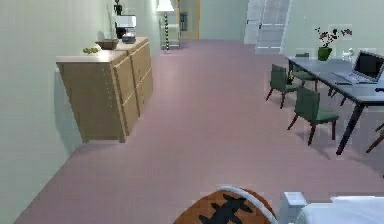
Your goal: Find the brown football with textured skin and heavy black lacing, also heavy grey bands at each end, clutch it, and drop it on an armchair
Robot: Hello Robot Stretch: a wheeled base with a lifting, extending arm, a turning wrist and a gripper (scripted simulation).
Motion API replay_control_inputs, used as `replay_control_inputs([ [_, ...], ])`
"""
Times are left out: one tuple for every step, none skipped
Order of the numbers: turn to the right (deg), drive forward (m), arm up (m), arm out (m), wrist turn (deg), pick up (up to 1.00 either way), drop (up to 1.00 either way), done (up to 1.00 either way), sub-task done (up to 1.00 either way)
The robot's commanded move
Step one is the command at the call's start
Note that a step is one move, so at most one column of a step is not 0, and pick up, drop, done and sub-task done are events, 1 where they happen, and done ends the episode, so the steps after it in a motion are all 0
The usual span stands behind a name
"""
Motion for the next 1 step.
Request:
replay_control_inputs([
  [0.0, 1.0, 0.0, 0.0, 0.0, 0.0, 0.0, 0.0, 0.0],
])
